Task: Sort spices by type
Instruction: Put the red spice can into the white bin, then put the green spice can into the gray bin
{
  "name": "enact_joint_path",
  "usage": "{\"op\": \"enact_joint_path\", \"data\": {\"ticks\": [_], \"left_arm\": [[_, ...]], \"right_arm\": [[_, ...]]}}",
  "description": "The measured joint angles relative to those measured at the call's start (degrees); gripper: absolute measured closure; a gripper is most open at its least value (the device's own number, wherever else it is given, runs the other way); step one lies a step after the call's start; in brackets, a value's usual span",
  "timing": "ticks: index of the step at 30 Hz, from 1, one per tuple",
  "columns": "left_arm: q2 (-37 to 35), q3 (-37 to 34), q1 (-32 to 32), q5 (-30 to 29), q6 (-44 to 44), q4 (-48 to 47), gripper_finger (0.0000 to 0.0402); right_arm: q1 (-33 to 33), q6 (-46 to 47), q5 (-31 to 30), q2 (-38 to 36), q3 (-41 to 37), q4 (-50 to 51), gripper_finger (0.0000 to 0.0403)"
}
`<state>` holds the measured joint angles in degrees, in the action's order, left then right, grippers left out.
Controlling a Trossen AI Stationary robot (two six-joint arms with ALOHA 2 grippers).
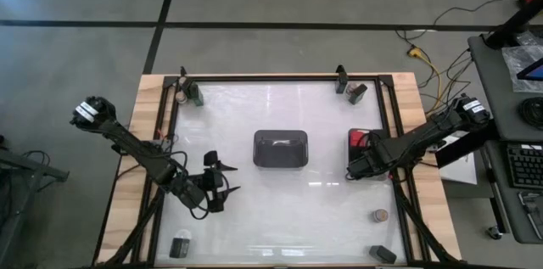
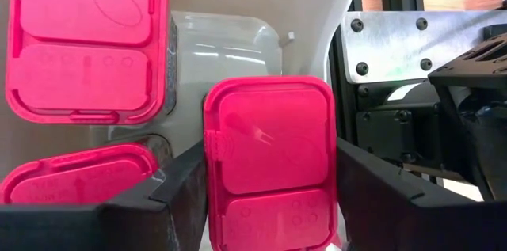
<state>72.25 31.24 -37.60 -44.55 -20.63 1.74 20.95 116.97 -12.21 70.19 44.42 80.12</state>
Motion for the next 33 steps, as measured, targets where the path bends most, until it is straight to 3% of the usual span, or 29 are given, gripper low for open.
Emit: {"op": "enact_joint_path", "data": {"ticks": [15, 24, 28, 33], "left_arm": [[0.0, 0.0, 0.0, 0.0, -0.7, 0.0, 0.0143], [0.2, 0.0, 0.0, 0.6, -1.1, 0.0, 0.0143], [0.2, 0.0, 0.0, 0.6, -1.1, 0.3, 0.0143], [0.4, 0.0, 0.0, 0.5, 1.4, 2.8, 0.0143]], "right_arm": [[0.0, 0.0, -1.1, 0.0, 0.1, 0.3, 0.0167], [0.0, -1.5, -1.9, -0.5, 5.6, 6.7, 0.0131], [0.0, -2.8, -6.0, -0.5, 10.5, 9.8, 0.0112], [0.2, -7.6, -17.5, 0.1, 17.7, 8.3, 0.0093]]}}
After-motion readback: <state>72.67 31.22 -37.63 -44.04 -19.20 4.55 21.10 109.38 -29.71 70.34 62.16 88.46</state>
